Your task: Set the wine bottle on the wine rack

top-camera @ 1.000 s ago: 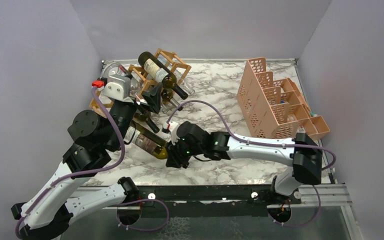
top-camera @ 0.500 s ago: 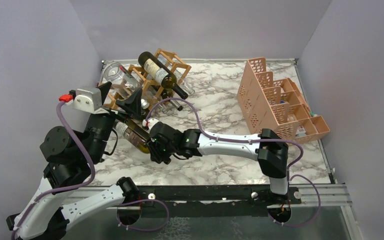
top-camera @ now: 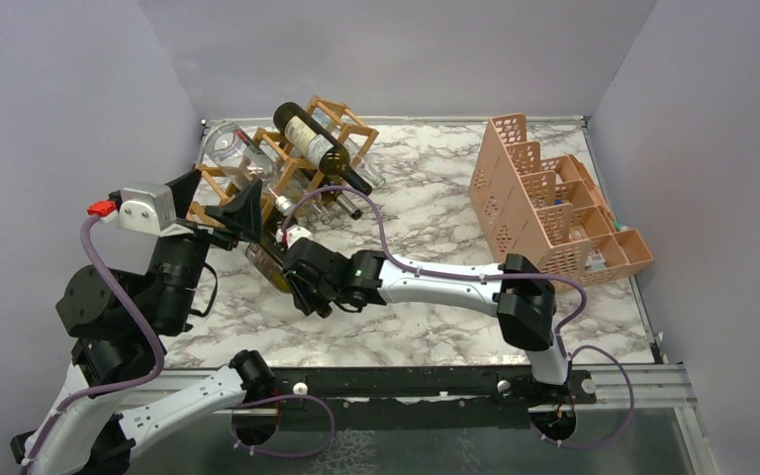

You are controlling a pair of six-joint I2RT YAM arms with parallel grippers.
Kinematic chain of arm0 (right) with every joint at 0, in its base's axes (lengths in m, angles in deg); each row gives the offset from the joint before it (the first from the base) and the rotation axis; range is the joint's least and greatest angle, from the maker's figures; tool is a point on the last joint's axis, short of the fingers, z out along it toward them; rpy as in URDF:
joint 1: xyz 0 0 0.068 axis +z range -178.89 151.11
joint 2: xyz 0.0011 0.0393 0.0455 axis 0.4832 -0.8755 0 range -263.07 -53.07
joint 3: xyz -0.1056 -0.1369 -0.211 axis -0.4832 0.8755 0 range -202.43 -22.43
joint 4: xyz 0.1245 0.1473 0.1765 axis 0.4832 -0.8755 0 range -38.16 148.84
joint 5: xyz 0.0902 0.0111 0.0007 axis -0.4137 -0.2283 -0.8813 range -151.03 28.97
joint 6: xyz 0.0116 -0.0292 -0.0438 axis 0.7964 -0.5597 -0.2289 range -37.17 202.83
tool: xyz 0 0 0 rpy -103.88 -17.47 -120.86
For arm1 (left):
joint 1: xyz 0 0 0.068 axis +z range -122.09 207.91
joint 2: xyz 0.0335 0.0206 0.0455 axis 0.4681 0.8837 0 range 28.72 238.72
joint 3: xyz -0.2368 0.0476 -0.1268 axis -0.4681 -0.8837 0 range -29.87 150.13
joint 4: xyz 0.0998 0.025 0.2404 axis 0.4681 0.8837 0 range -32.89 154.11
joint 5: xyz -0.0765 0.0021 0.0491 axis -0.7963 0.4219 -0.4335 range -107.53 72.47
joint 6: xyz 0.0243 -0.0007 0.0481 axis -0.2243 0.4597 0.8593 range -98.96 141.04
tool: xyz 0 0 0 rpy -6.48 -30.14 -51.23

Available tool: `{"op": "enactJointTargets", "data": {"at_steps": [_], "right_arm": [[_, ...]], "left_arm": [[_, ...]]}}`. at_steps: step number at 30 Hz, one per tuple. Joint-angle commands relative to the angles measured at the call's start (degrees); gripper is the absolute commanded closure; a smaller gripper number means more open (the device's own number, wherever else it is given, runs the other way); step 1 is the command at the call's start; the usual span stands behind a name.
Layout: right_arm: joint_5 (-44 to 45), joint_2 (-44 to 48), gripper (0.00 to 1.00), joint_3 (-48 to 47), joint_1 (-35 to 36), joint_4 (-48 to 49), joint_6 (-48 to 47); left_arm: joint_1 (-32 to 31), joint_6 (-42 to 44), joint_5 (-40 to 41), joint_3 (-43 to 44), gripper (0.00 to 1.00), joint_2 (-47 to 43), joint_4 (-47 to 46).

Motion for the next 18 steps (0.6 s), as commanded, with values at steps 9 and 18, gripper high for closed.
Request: {"op": "enactJointTargets", "data": {"at_steps": [9,18], "right_arm": [[10.0,-3.7,0.99,-10.8,0.6,0.2,-1.9],[12.7,-9.9,0.94,-21.2,0.5,-5.4,-4.6]], "left_arm": [[-0.1,0.8,1.9,0.8,0.01,0.7,0.4],[-0.1,0.8,3.9,2.5,0.01,3.1,2.2]]}}
